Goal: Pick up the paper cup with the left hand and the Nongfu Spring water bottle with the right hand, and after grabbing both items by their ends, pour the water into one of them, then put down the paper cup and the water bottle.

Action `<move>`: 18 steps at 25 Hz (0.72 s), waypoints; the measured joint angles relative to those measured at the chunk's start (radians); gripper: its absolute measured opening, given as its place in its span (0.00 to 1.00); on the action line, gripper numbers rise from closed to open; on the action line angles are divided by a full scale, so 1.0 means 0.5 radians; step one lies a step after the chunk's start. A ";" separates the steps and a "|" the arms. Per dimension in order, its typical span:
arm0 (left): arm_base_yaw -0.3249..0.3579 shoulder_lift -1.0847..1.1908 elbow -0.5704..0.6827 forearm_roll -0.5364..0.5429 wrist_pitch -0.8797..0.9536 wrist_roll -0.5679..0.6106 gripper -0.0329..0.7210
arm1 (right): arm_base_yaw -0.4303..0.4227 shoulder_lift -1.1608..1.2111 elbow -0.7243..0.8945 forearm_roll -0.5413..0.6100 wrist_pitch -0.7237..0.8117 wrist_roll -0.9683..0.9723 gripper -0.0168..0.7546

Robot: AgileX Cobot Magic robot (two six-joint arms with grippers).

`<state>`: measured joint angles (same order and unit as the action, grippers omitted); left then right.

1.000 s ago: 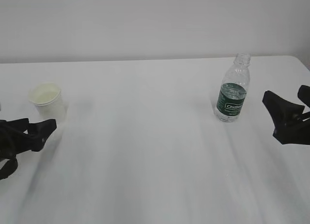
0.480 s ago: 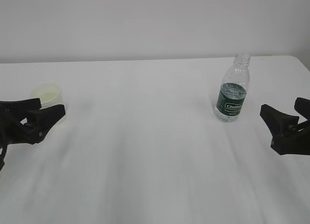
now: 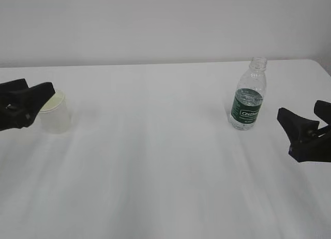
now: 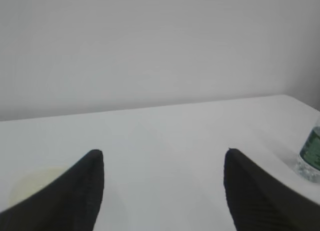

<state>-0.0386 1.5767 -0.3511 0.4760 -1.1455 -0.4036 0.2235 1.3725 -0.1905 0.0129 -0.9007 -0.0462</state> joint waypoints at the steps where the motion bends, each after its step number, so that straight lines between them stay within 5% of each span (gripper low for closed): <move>1: 0.000 -0.027 0.003 -0.013 0.000 -0.004 0.75 | 0.000 0.000 -0.015 0.001 0.000 0.000 0.76; 9: 0.000 -0.391 0.010 -0.081 0.040 -0.044 0.75 | 0.000 -0.139 -0.247 -0.026 0.274 0.033 0.76; 18: 0.000 -0.955 0.020 -0.179 0.605 -0.081 0.75 | 0.000 -0.502 -0.409 -0.026 0.782 0.036 0.76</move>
<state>-0.0386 1.0992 -0.3410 0.3866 -0.8429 -0.4441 0.2235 1.1216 -0.3953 0.0000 -0.5099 -0.0280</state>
